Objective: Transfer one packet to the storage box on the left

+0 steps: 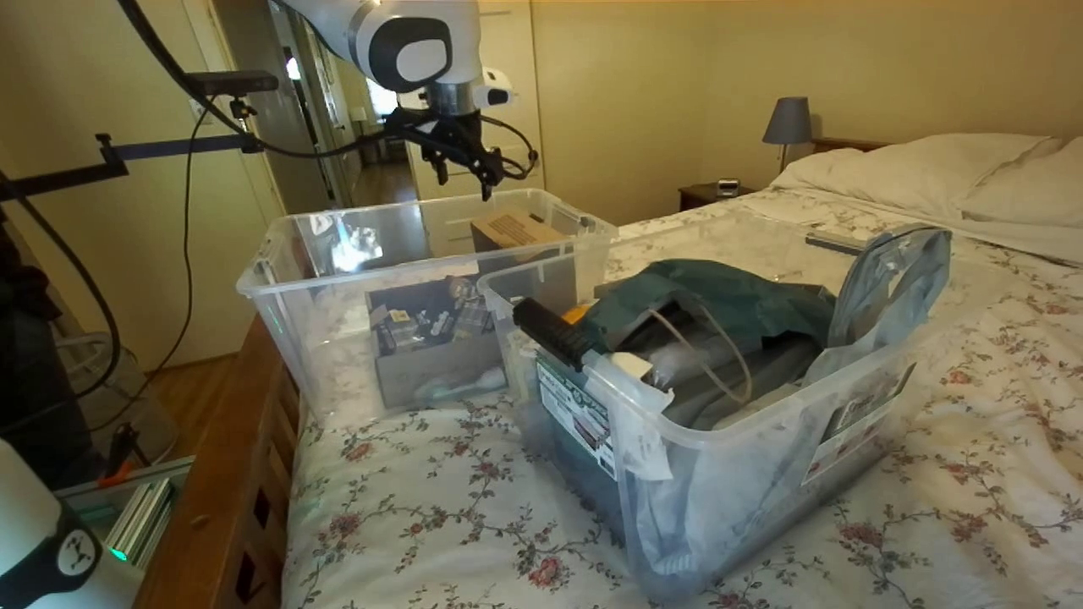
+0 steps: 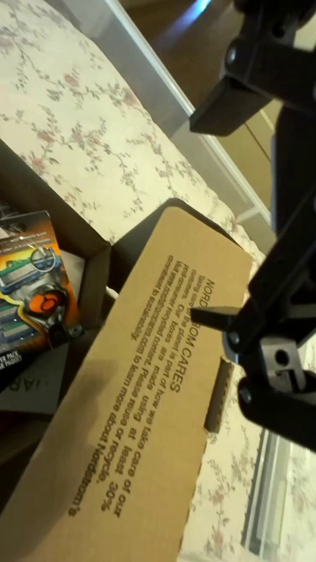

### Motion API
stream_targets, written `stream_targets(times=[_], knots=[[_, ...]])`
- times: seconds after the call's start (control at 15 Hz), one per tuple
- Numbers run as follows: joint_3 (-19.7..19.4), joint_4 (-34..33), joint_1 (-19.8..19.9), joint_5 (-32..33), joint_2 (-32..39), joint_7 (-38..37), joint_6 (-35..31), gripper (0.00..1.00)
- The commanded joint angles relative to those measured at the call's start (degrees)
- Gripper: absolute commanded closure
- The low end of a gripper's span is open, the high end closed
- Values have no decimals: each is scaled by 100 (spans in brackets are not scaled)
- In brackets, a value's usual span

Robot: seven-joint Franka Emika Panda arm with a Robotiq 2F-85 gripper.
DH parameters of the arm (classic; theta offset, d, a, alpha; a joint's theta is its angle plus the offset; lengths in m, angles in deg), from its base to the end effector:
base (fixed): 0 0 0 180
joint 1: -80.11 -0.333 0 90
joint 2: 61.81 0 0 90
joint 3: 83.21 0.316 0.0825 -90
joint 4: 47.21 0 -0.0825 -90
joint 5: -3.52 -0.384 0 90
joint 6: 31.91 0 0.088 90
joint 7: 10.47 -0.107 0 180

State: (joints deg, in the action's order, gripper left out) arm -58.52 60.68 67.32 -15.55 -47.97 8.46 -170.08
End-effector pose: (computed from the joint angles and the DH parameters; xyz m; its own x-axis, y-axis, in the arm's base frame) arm 0.5155 0.3772 0.4242 0.7238 0.5942 0.3509 0.6862 -0.6732 -0.2756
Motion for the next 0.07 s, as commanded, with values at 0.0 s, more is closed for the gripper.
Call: stream_targets(times=[0.0], knots=[[-135, -22, -96, -21, -5, -43, -32, 0]])
